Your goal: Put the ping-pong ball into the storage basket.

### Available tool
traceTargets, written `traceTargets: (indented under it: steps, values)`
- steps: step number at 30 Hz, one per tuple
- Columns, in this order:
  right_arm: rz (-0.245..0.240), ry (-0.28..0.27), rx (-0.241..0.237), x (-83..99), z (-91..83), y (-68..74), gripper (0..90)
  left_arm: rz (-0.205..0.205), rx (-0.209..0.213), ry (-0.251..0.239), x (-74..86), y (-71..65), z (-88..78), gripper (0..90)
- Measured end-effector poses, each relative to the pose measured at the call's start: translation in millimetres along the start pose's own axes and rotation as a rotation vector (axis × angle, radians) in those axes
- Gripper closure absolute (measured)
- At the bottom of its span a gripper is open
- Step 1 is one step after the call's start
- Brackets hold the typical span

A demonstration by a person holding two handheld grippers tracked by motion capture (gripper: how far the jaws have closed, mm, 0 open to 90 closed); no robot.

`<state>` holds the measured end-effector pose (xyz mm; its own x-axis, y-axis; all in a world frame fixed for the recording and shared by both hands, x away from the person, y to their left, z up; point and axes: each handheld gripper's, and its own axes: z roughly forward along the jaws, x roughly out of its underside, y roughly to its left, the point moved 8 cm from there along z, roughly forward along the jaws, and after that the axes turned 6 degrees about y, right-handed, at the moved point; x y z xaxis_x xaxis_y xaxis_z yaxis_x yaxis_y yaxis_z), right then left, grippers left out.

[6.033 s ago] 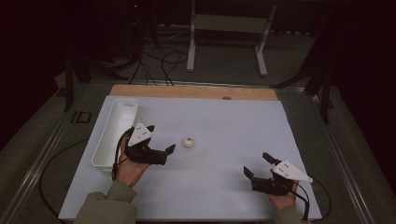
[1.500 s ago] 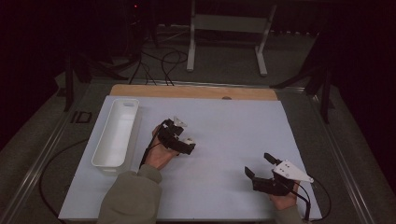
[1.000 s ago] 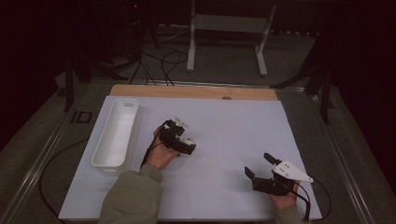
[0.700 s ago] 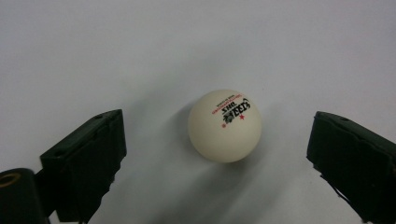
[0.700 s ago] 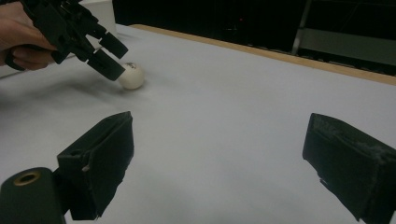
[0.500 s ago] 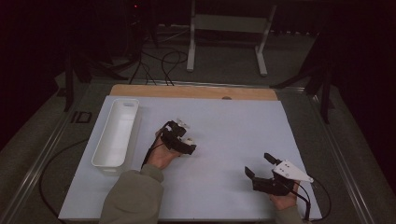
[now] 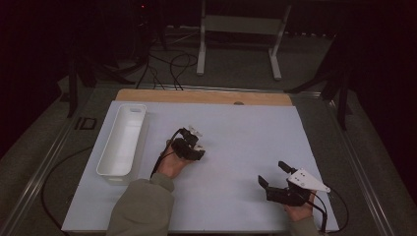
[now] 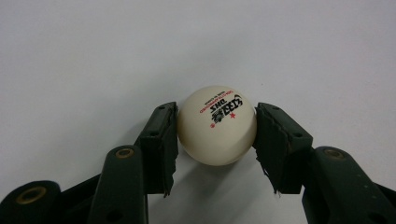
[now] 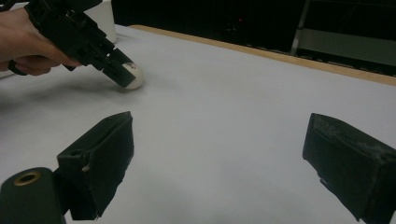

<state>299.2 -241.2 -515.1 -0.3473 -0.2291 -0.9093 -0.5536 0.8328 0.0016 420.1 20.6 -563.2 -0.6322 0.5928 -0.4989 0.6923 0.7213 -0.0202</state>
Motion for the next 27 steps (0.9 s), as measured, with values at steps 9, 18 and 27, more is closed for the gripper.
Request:
traceTargets:
  steps: [9, 18, 27]
  values:
    - [0.000, 0.000, -0.001, 0.1, 0.3, 0.2, 8.7, -0.005, -0.013, -0.014, -1.1, 2.3, -5.0, 50.9]
    - [0.002, 0.000, -0.004, 0.4, 0.5, 0.5, 8.7, -0.023, -0.018, -0.010, -0.9, 3.3, -8.8, 50.9]
    - [0.004, -0.002, -0.005, 0.4, 0.3, 0.3, 8.7, -0.033, -0.019, -0.013, -1.5, 3.5, -14.5, 50.9]
